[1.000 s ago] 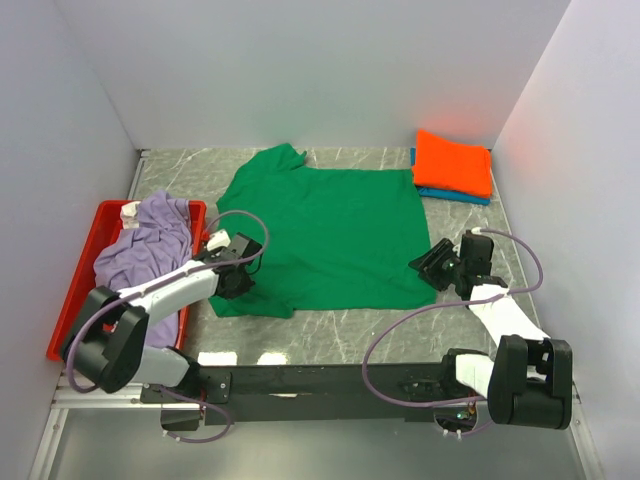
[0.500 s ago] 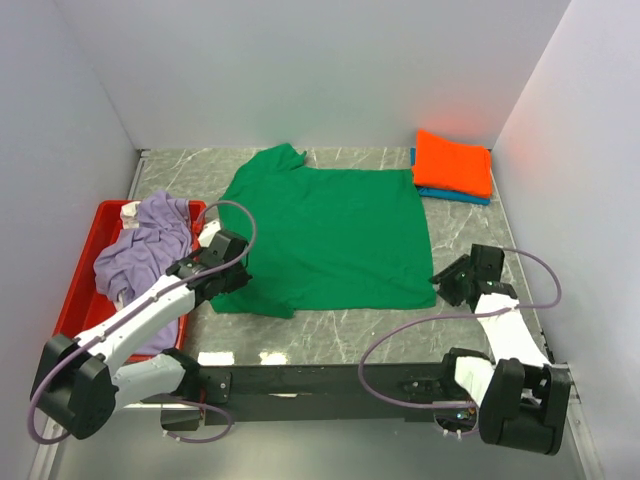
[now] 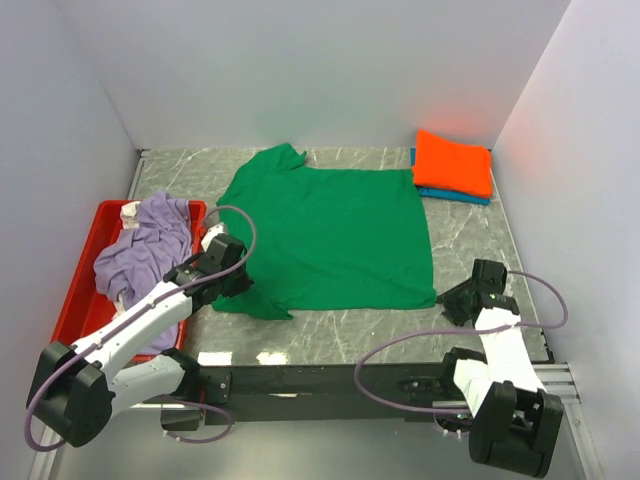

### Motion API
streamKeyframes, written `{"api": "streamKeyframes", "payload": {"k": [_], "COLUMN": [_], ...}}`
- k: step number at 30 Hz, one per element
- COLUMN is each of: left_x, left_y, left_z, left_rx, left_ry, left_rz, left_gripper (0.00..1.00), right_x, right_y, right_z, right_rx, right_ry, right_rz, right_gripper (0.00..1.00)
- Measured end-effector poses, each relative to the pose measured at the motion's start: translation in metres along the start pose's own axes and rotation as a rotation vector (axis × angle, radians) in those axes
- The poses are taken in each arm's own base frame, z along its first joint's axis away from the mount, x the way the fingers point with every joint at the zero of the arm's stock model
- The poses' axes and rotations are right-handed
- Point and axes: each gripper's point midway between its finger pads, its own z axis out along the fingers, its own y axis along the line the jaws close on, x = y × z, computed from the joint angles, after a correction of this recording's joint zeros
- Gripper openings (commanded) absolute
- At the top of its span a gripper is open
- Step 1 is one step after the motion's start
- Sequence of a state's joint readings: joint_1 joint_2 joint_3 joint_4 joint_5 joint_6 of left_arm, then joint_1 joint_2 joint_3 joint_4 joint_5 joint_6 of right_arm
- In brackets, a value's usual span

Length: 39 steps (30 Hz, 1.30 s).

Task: Fold and stack the t-shirts
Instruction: Flatten the tshirt out, then fold the tshirt

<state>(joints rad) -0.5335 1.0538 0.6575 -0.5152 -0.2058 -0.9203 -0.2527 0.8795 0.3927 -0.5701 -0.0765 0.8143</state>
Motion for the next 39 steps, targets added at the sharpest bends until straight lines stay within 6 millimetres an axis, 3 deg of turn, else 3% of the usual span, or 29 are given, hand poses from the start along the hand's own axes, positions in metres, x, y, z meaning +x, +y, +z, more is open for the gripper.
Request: {"api": "streamKeyframes", "payload": {"k": [7,15,30,39], "left_x": [0.003,0.007,0.007,0.005], "left_y": [-0.004,0.000,-0.001,-0.002], "left_z": [0.000,0.002,0.002,-0.006], "left_rx": [0.031,0.025,0.029,0.046], "left_ry": [0.008,0.018,0.015,0.006], "left_rz": [-0.002,0.000,0.000,-0.003], "left_gripper": [0.01,0.01,0.01,0.01], "right_x": [0.015,0.027,0.020,0.020], "right_y": [-0.010,-0.002,0.011,0.011], "right_z": [0.001,0.001,0.010,0.014], "right_rx": [-0.014,-0.046,-0.057,-0.051], "right_ry": [0.021,0.056,0.049,0.054], "right_rz": [0.016,-0.015,-0.017,-0.038], "right_gripper": [0.37,0.37,0.36,0.07]}}
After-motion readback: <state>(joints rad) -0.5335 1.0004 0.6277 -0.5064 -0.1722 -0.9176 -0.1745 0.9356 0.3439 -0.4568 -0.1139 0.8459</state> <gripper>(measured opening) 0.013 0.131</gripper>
